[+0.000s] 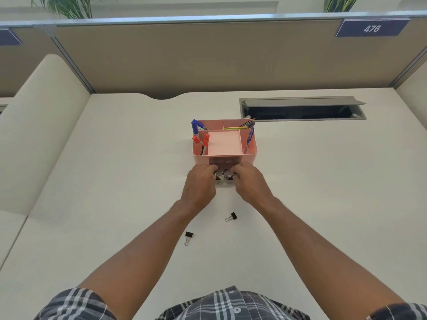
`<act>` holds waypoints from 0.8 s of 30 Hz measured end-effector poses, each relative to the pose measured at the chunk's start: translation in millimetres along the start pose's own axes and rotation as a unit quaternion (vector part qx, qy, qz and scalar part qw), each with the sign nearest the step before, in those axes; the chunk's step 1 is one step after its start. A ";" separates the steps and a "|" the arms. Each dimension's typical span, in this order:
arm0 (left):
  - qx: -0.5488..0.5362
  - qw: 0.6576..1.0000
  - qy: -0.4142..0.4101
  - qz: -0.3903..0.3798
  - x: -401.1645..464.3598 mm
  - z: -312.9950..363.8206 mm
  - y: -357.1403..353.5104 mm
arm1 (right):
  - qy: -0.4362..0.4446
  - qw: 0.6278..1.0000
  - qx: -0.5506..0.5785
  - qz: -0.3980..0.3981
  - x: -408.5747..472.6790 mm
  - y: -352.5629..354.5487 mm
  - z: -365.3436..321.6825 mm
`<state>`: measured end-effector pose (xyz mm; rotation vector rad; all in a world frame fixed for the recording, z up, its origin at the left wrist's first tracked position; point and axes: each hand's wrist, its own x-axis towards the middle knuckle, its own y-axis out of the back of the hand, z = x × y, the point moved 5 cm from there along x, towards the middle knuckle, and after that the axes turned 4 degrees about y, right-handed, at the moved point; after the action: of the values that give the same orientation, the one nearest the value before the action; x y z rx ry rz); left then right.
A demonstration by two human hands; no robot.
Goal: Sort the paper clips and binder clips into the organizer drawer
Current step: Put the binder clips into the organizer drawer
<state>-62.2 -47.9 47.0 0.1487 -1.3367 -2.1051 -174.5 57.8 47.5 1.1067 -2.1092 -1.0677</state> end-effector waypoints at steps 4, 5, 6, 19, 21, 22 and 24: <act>-0.033 0.998 0.057 0.017 -32.8 -16.5 0.5 | 0.030 0.999 0.010 -0.043 -27.6 -19.8 -13.8; -0.045 0.996 0.083 -0.006 -42.6 -21.4 -0.9 | 0.030 0.997 -0.002 -0.068 -34.9 -28.6 -15.0; -0.050 0.992 0.108 -0.038 -52.6 -26.8 -3.0 | 0.021 0.995 -0.011 -0.092 -42.2 -36.3 -14.0; 0.060 0.930 0.148 -0.331 -120.7 -68.6 1.5 | -0.063 0.990 -0.004 -0.126 -74.9 -42.2 17.9; 0.067 0.933 0.152 -0.319 -123.8 -67.9 0.4 | -0.065 0.989 -0.002 -0.130 -76.5 -43.9 18.7; 0.066 0.937 0.154 -0.307 -123.1 -66.3 -0.3 | -0.066 0.989 0.000 -0.134 -77.0 -44.7 18.7; 0.057 0.948 0.149 -0.276 -118.2 -61.2 -1.8 | -0.066 0.988 0.003 -0.143 -77.5 -46.5 18.4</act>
<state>56.0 -28.3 -11.0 0.9509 -1.3311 -2.3185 -127.0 114.3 -7.9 1.4088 -2.0965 -1.2974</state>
